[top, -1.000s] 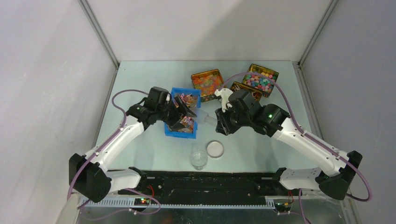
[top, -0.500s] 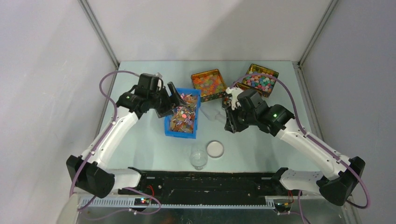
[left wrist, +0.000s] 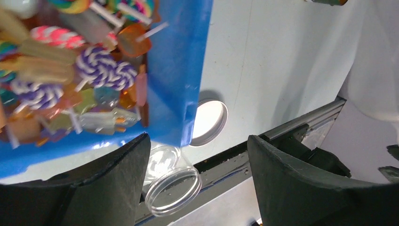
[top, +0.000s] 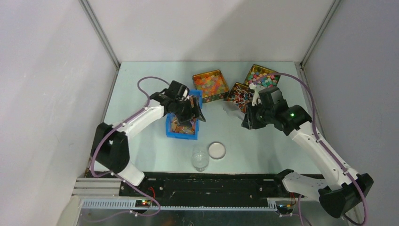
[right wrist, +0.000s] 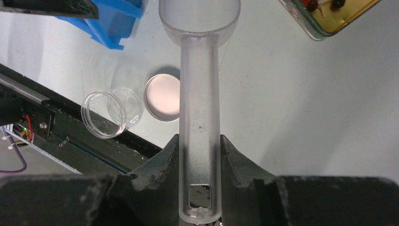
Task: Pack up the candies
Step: Adjust the storage box at the center of the board.
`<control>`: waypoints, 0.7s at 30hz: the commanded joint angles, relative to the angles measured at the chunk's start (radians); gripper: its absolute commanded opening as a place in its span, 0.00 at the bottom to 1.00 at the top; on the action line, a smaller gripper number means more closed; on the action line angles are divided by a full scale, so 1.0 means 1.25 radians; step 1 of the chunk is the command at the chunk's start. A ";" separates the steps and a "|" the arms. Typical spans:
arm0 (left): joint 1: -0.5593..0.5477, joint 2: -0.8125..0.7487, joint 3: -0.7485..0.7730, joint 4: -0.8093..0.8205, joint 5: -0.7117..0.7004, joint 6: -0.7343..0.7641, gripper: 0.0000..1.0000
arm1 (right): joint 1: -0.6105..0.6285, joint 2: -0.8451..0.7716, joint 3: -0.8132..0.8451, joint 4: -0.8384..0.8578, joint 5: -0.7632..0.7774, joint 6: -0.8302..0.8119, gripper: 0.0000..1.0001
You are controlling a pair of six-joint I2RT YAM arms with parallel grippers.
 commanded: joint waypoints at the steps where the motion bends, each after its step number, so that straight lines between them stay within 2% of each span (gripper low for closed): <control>1: -0.028 0.049 0.006 0.079 0.025 -0.008 0.80 | -0.034 -0.029 0.001 -0.009 -0.033 -0.012 0.00; 8: -0.060 0.110 0.034 0.103 0.026 -0.009 0.77 | -0.063 -0.036 0.001 -0.019 -0.043 -0.023 0.00; 21: -0.156 0.198 0.100 0.203 0.077 -0.103 0.76 | -0.074 -0.046 -0.022 -0.017 -0.053 -0.027 0.00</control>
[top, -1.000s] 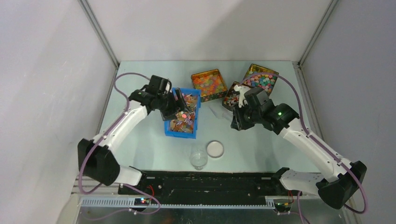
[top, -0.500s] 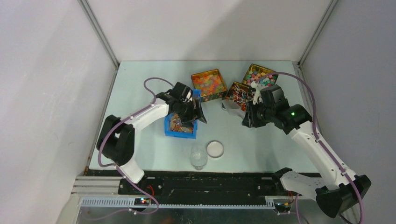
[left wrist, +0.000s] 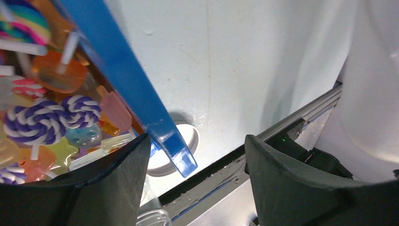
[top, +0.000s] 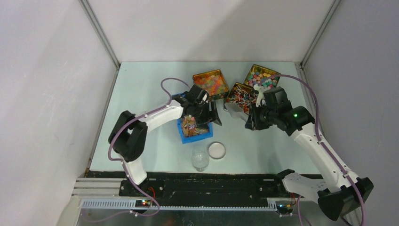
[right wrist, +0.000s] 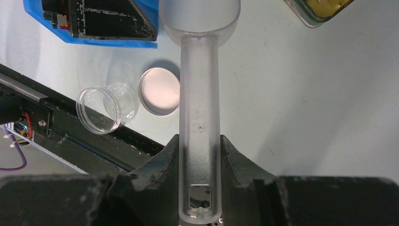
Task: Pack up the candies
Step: Adjust the storage box at the center of the board, then adjust the packing bottle at the center of the board.
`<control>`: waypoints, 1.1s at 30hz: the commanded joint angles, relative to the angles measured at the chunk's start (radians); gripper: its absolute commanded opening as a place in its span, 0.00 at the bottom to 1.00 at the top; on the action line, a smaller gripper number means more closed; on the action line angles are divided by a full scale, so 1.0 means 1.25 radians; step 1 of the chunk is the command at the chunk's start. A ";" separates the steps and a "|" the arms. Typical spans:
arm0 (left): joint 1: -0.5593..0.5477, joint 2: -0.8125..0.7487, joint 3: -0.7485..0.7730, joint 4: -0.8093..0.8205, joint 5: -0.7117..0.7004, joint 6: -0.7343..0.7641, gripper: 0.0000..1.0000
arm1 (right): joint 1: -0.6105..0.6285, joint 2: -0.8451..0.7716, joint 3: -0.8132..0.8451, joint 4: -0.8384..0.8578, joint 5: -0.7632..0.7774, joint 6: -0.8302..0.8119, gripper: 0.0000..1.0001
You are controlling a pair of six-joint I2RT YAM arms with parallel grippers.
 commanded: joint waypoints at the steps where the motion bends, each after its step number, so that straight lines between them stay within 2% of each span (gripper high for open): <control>1: -0.028 0.023 0.046 0.066 0.059 -0.049 0.76 | -0.004 -0.024 -0.008 0.010 -0.014 -0.011 0.00; 11: -0.026 -0.081 0.081 -0.118 -0.109 0.066 0.83 | -0.004 -0.020 -0.009 0.023 -0.049 -0.018 0.00; 18: -0.026 -0.279 -0.028 -0.203 -0.196 0.085 0.83 | -0.004 -0.006 -0.009 0.023 -0.098 -0.020 0.00; 26: -0.068 -0.455 -0.206 -0.305 -0.165 0.021 0.70 | -0.003 0.028 0.003 0.008 -0.137 -0.029 0.00; 33: -0.106 -0.501 -0.377 -0.194 -0.118 -0.096 0.61 | -0.002 0.053 0.032 -0.010 -0.145 -0.041 0.00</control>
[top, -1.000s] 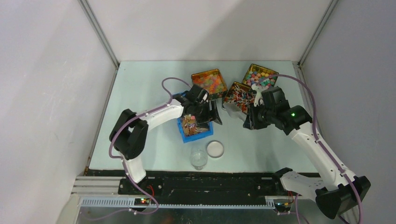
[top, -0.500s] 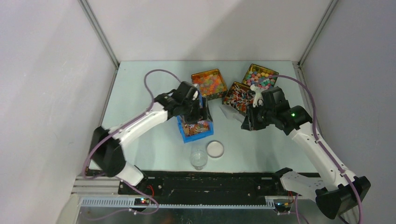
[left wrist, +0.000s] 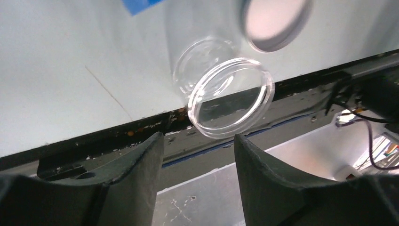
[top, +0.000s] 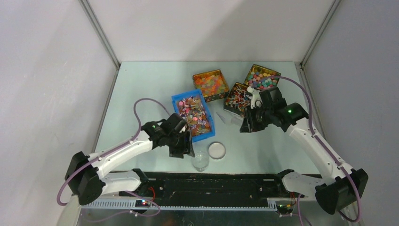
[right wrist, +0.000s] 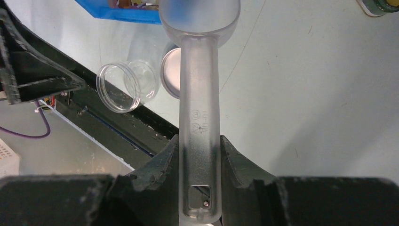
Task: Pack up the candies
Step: Adjust the packing bottle at the center of the board.
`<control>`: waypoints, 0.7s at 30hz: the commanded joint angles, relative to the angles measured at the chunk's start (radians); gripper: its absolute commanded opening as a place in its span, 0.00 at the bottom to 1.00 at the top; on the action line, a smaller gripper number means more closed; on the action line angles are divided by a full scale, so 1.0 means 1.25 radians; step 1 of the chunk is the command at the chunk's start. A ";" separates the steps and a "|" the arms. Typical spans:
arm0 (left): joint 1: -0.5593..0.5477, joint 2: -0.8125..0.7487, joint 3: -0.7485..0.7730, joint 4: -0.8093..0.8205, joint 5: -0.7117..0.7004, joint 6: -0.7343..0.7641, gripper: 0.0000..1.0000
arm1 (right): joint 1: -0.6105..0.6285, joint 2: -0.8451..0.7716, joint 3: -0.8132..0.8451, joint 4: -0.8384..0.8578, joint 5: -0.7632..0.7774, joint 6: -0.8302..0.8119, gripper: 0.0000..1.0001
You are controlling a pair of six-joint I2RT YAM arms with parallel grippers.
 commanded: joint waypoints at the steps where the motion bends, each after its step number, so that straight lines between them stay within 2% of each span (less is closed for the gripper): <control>1: -0.012 -0.024 -0.073 0.078 0.035 -0.095 0.60 | -0.001 0.008 0.045 -0.008 -0.021 -0.017 0.00; 7: -0.012 0.020 -0.110 0.164 0.029 -0.106 0.53 | 0.007 0.002 0.054 -0.005 -0.023 -0.003 0.00; 12: -0.012 0.063 -0.103 0.186 0.029 -0.084 0.41 | 0.034 0.002 0.057 0.001 -0.014 0.012 0.00; 18: -0.013 0.087 -0.071 0.129 -0.014 -0.039 0.19 | 0.082 0.003 0.075 -0.002 0.013 0.028 0.00; 21: -0.013 0.076 -0.044 0.067 -0.067 -0.024 0.13 | 0.114 0.007 0.083 -0.003 0.034 0.034 0.00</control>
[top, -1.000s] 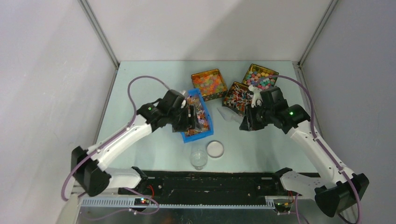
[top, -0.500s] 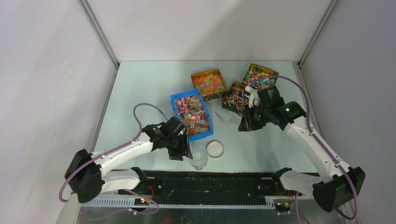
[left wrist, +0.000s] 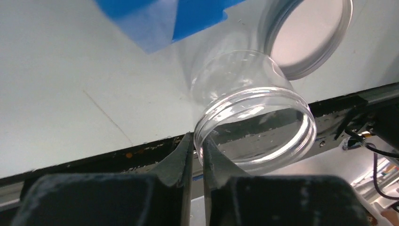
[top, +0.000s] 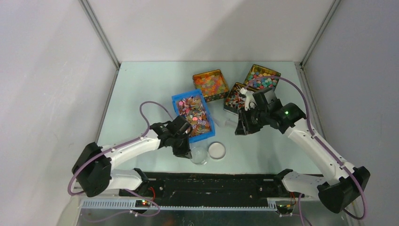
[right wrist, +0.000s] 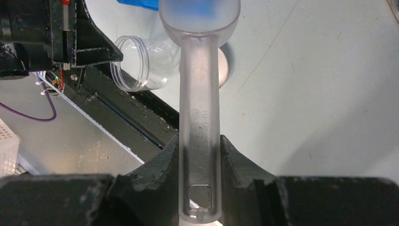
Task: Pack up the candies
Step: Adjust the packing bottle at the center of the board.
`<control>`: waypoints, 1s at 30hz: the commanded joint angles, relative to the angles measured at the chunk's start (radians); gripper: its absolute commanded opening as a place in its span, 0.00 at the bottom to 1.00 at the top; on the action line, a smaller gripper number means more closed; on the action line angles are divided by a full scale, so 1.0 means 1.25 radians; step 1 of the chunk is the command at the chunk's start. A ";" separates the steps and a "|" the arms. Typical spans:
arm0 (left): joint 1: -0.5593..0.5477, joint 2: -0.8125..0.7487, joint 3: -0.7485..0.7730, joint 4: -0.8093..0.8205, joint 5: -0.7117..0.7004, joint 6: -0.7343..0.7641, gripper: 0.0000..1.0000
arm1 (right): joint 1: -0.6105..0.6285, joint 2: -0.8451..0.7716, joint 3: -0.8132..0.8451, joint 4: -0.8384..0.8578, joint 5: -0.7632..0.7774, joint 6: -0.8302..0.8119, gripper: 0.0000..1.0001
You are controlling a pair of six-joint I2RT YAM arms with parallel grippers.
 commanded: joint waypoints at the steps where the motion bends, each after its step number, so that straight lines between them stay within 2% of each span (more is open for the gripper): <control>1: -0.003 -0.020 0.061 -0.085 -0.077 0.046 0.12 | 0.040 -0.002 0.056 0.017 0.029 0.015 0.00; 11: -0.004 -0.061 0.087 -0.220 -0.191 0.053 0.11 | 0.137 0.042 0.078 0.025 0.050 0.007 0.00; 19: -0.005 -0.024 0.063 -0.203 -0.188 0.051 0.14 | 0.181 0.086 0.082 0.037 0.077 0.008 0.00; 24: -0.005 -0.019 0.064 -0.203 -0.190 0.061 0.32 | 0.197 0.096 0.082 0.037 0.094 0.013 0.00; 25: -0.005 -0.020 0.066 -0.203 -0.189 0.065 0.41 | 0.201 0.098 0.082 0.039 0.095 0.013 0.00; 30: -0.005 -0.060 0.084 -0.215 -0.178 0.069 0.61 | 0.210 0.097 0.082 0.044 0.101 0.016 0.00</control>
